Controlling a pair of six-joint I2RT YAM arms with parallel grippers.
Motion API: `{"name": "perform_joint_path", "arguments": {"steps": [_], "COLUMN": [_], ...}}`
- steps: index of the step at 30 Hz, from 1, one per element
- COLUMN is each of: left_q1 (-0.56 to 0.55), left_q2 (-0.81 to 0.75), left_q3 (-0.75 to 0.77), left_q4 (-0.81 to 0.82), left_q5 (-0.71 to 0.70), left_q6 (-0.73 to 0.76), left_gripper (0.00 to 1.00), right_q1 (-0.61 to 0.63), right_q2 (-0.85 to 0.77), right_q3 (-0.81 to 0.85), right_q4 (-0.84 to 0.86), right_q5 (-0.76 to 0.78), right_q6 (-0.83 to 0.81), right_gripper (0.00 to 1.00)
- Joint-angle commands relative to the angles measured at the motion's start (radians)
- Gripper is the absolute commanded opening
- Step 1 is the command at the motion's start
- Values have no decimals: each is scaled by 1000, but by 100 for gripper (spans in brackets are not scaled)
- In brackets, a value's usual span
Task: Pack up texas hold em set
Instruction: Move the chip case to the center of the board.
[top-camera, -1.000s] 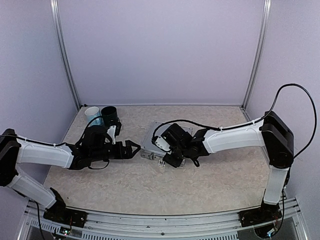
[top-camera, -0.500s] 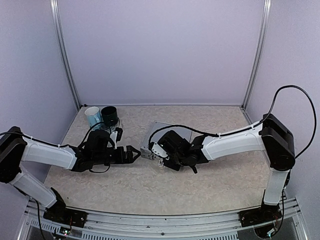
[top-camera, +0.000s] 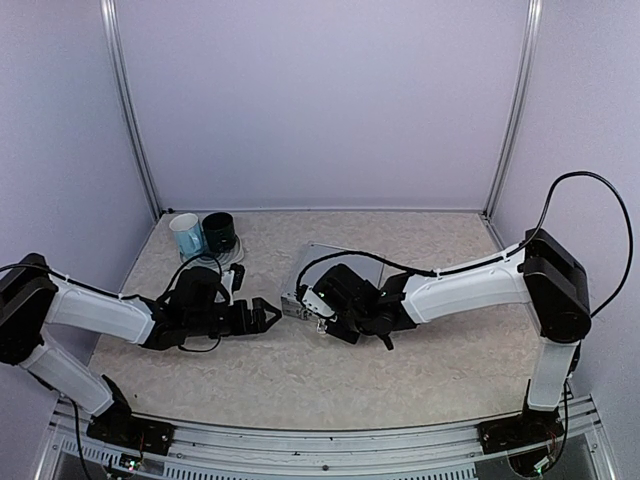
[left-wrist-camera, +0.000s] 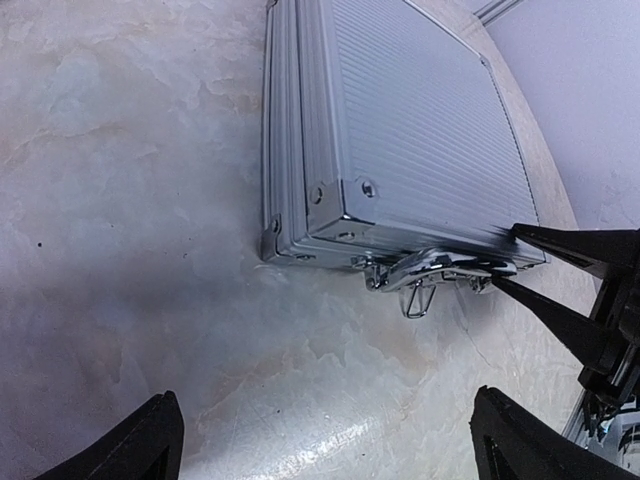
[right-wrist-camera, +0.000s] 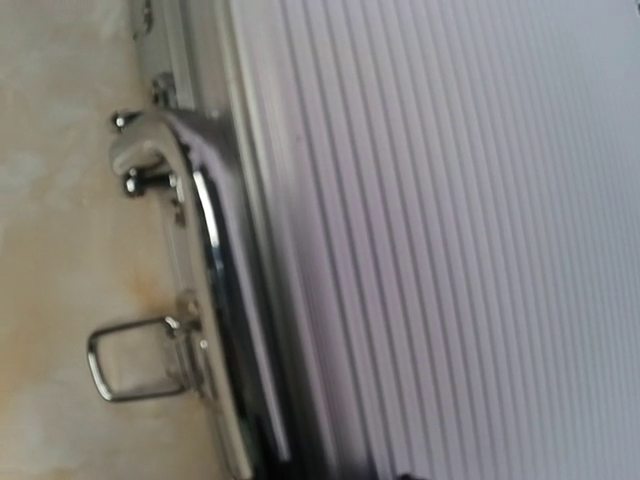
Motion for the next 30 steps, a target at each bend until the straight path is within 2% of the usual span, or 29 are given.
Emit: {"name": "perform_joint_path", "arguments": {"steps": [1,12,13,20,23,28,30], "left_q1": [-4,-6,-3,66,90,125,128], "left_q2": [12,32,31,18,28,109,157], "left_q3": [-22,-36,-37,5,55,176,236], "left_q4": [42,78,77,46,15,5,-2], "left_q5": [13,23,23,45,53,127,154], "left_q6": [-18,-40,-42,-14,19,74,88], "left_gripper": [99,99,99,99,99,99,99], "right_q1": [16,-9,-14,-56,-110,-237,-275], "right_q2": [-15,-26,-25,-93,-162,-254,-278], "right_q3": [15,44,47,3,-44,-143,-182], "right_q4": [1,-65,-73,-93,-75,10,53], "right_q5": [-60,-41,-46,-136,-191,-395,-460], "right_q6": [73,144,148,217,301,438,495], "right_gripper": [0,0,2,33,47,80,87]}}
